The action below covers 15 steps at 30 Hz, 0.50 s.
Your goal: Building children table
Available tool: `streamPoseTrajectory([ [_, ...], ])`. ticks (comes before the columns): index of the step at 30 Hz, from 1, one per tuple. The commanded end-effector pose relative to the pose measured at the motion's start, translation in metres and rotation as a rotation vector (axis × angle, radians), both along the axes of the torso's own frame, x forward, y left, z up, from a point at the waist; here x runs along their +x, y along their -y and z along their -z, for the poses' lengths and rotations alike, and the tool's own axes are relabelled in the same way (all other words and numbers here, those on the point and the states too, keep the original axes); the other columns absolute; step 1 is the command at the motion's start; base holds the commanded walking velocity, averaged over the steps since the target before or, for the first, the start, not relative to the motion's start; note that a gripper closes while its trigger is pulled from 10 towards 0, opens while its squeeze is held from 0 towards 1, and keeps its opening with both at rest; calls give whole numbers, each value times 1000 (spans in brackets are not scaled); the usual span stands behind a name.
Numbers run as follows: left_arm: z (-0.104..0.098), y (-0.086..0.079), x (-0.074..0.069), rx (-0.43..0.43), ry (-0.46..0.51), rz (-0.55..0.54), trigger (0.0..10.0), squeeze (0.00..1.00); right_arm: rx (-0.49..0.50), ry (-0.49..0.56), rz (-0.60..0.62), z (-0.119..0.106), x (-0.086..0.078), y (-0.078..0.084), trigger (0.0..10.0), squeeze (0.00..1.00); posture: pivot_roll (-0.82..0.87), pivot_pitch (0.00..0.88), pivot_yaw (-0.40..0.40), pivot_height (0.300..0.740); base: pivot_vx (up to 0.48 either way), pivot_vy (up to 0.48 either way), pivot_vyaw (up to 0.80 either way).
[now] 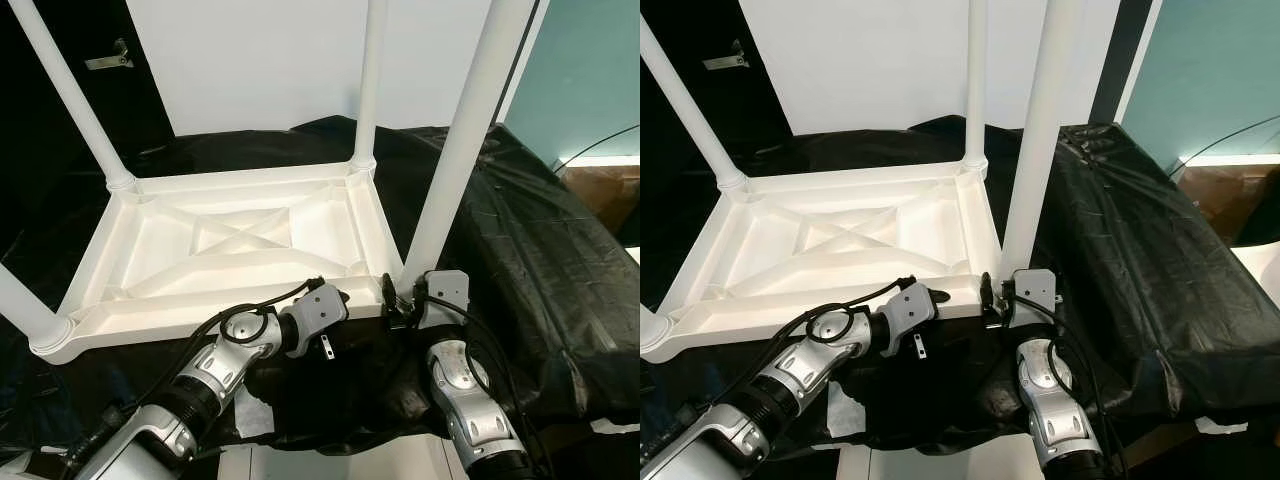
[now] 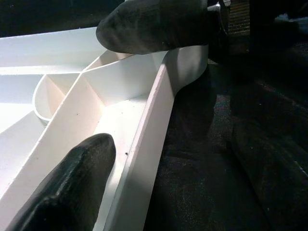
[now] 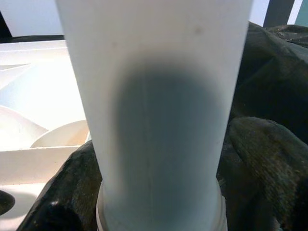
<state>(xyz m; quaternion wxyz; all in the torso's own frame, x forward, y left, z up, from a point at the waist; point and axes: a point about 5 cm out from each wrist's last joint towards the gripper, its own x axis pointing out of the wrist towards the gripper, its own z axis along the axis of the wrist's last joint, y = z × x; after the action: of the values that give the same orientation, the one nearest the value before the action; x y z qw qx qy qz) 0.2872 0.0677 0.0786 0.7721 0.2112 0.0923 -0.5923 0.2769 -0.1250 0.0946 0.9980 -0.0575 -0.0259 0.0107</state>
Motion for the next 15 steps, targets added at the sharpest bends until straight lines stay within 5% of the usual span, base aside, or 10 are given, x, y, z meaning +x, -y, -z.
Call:
streamPoseTrajectory([
  [1, 38, -17, -29, 151, -279, 222, 10000, 239, -2, -65, 37, 13, -3, 12, 10000, 0, -43, 0, 0, 740, 0, 0, 0],
  [5, 38, -17, -29, 151, -279, 222, 10000, 239, -2, -65, 37, 13, -3, 12, 10000, 0, -43, 0, 0, 740, 0, 0, 0],
  [6, 36, -17, -28, 122, -290, 213, 10000, 1000, -8, -60, 56, 12, -3, 11, 10000, 1000, -41, 0, 0, 740, 0, 0, 0],
  [7, 14, -17, -25, -78, -276, 159, 10000, 0, -28, -54, 24, 12, -13, 14, 10000, 0, -71, 0, 0, 740, 0, 0, 0],
  [8, -14, -22, -23, -306, -246, 110, 10000, 0, -51, -48, -23, 11, -26, 15, 10000, 0, -71, 0, 0, 740, 0, 0, 0],
  [15, -18, -22, -23, -355, -226, 91, 10000, 0, -54, -56, -41, 12, -29, 15, 10000, 0, -70, 0, 0, 740, 0, 0, 0],
])
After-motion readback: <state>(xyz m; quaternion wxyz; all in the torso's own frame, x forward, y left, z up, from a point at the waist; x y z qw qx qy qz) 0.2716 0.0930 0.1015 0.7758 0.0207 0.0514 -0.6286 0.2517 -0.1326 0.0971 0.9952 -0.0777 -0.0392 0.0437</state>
